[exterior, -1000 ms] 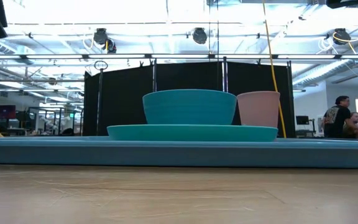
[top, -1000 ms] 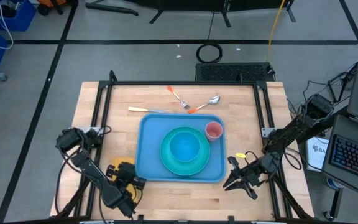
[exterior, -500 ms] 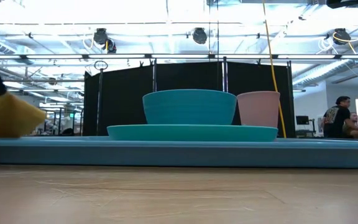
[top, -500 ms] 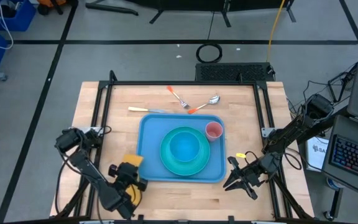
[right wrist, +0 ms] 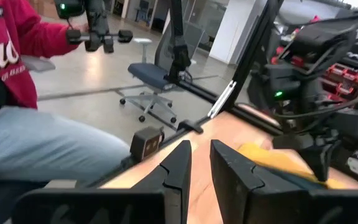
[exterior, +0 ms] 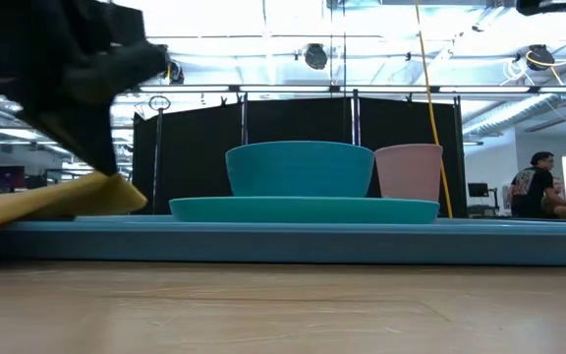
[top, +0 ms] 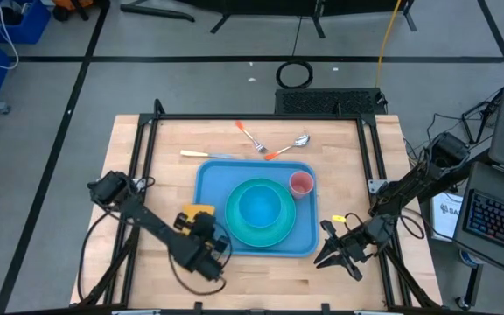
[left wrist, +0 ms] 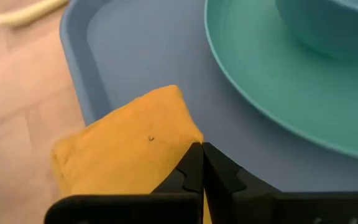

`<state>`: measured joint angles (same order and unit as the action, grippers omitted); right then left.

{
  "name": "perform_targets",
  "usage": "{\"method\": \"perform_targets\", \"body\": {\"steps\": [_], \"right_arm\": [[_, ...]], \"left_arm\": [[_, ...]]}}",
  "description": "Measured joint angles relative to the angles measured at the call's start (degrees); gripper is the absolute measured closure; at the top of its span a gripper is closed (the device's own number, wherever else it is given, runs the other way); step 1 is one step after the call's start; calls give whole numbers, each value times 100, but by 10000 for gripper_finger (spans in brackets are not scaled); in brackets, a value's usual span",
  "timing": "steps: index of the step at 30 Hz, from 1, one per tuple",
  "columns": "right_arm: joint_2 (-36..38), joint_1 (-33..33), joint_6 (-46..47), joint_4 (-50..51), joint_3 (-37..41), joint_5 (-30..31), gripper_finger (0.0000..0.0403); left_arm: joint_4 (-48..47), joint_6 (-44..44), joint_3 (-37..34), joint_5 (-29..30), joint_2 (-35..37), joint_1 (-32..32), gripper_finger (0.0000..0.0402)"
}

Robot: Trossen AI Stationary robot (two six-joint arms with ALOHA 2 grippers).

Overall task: Set up tray
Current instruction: Put the yellow napkin on the blue tray

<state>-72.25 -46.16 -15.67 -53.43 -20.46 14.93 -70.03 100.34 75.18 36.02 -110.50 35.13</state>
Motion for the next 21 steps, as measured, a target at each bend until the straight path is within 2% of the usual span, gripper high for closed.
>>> {"method": "perform_targets", "body": {"steps": [8, 21], "right_arm": [[-94, 38, 86, -203, 73, -2, 353], [-94, 38, 105, -203, 74, -2, 353]], "left_arm": [[603, -1203, -2, -33, 0, -618, 402], [895, -2100, -7, -148, -2, -1381, 402]]}}
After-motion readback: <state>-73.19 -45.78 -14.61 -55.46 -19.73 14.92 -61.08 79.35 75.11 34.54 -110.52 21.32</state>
